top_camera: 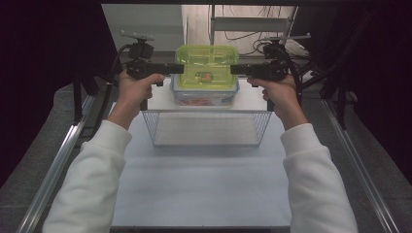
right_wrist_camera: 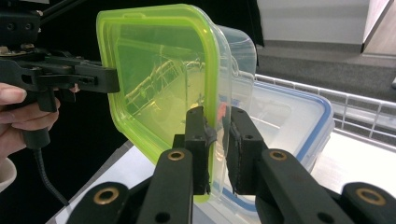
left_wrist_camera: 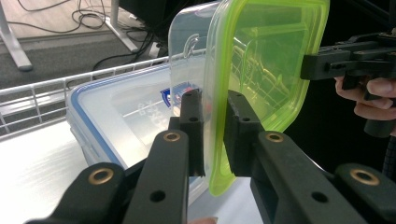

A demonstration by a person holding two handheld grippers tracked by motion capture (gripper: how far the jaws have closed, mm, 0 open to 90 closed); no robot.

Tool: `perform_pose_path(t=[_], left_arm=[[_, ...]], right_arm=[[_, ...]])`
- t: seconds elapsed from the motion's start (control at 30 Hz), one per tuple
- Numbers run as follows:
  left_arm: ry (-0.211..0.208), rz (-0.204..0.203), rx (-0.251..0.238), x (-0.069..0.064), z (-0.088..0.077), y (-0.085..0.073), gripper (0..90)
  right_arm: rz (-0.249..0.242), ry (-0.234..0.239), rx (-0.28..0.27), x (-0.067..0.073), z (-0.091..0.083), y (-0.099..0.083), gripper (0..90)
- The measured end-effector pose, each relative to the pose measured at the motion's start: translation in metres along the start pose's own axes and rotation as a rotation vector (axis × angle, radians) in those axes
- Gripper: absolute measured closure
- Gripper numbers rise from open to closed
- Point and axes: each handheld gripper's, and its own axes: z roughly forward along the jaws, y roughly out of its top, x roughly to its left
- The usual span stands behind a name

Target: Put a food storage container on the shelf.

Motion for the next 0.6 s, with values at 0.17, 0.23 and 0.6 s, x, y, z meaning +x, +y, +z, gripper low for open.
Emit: perform_pose_path(t=[0.17,0.23,0.6], left_arm=[[0.000,-0.012,0.008,0.0035,0.0033,0.0000,80.3],[0.000,-0.011,0.010,0.0038,0.0041,-0.0002,80.2],[-0.014,-0.035,0.010,0.0070,0.0067,-0.0034,79.5]], right_arm=[[0.016,-0.002,0.016,-0.0048,0.0056,0.0006,79.1],[0.023,0.002,0.019,-0.0067,0.0064,0.0004,79.2],[0.041,-0.008,0.022,-0.0109,0.0108,-0.0006,78.4]])
